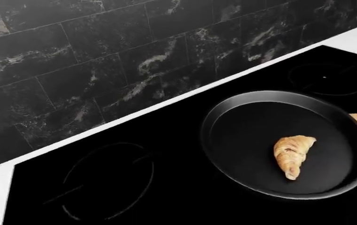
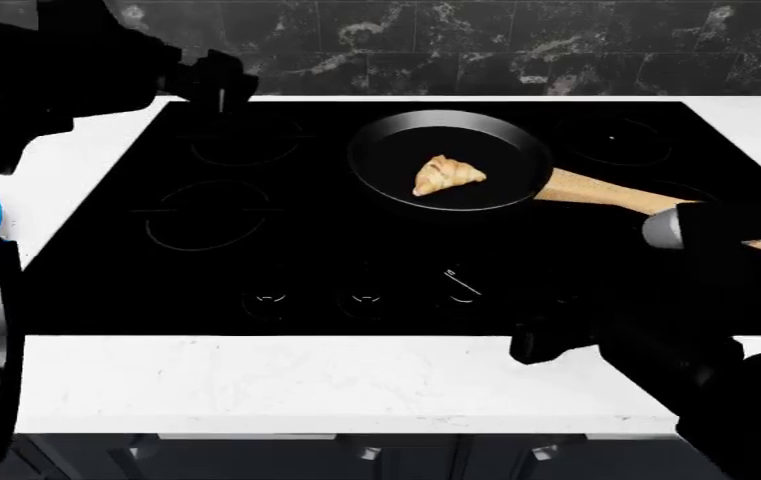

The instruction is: Pick the croissant and place it on the pan. Then turn on the stove to warm the croissant.

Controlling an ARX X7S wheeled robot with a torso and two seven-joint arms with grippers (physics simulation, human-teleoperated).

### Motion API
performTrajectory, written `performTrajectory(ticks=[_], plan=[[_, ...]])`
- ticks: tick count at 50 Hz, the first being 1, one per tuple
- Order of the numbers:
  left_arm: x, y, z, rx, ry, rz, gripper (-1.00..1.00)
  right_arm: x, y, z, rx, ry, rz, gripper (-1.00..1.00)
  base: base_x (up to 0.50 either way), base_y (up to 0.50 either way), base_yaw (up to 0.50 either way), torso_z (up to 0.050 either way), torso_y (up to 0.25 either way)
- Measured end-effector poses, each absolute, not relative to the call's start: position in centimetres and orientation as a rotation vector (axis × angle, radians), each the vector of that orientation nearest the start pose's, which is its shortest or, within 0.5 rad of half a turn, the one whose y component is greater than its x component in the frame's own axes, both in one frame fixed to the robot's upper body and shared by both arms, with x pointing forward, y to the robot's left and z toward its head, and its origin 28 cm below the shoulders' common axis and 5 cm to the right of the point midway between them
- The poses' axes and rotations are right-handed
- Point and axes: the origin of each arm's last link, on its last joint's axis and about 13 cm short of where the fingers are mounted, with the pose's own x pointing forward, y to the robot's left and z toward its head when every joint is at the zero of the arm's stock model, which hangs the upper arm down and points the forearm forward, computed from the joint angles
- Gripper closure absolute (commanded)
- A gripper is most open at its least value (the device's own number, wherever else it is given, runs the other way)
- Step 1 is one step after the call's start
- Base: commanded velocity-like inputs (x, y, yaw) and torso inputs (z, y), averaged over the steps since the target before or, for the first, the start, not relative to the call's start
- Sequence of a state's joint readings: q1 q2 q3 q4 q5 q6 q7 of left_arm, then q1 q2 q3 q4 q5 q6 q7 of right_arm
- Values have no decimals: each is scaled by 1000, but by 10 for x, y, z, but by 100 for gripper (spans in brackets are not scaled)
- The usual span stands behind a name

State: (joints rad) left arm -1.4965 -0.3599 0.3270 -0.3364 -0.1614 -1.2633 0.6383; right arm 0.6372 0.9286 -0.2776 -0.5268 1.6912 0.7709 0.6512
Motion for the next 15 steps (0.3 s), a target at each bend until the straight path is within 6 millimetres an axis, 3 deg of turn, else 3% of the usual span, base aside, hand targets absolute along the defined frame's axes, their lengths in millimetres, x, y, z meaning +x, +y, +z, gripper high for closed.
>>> performTrajectory(ticks=[6,15], plan=[[321,305,353,175,249,-345,-100,184,-147,237,119,225,342,-100,0,0,0,0,0],[260,320,340,116,295,-479,-100,139,-131,266,100,115,400,-100,0,0,0,0,0]])
